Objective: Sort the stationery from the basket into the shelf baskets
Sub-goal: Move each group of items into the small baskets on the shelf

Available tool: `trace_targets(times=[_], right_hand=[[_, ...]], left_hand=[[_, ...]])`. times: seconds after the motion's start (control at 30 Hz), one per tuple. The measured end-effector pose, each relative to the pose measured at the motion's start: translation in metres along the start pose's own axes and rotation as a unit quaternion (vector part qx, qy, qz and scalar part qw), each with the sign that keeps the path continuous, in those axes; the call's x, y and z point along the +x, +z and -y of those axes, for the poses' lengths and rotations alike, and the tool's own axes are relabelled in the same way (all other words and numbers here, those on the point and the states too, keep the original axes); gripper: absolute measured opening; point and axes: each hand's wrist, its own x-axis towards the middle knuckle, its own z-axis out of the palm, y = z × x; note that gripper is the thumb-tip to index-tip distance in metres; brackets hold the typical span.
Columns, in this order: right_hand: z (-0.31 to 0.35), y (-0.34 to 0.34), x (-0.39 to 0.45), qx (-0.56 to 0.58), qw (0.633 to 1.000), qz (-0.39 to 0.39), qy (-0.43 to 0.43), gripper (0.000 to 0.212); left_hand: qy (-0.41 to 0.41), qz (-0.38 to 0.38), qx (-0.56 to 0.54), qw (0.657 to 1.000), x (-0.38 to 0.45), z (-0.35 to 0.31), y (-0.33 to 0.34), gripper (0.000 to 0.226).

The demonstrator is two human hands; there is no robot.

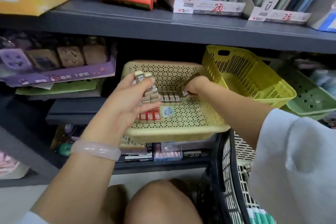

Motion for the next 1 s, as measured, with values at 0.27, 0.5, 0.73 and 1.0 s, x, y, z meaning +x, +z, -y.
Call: trace_targets(times=[0.27, 0.5, 0.73, 1.0], right_hand=[[-0.001, 0.022, 0.025, -0.073, 0.996, 0.041, 0.018, 0.034], [-0.001, 0.021, 0.014, -0.088, 0.996, 0.029, 0.0, 0.034], [0.019, 0.0, -0.033, 0.435, 0.866, 0.109, -0.219, 0.014], [0.024, 0.0, -0.044, 0.438, 0.851, 0.138, -0.255, 0.01]], left_hand=[[0.004, 0.011, -0.009, 1.0, 0.014, 0.005, 0.002, 0.008], [-0.01, 0.006, -0.016, 1.0, 0.013, 0.006, -0.001, 0.007], [-0.038, -0.006, -0.02, 0.999, 0.012, 0.004, 0.005, 0.005], [-0.01, -0.006, 0.007, 1.0, 0.01, 0.01, 0.008, 0.02]])
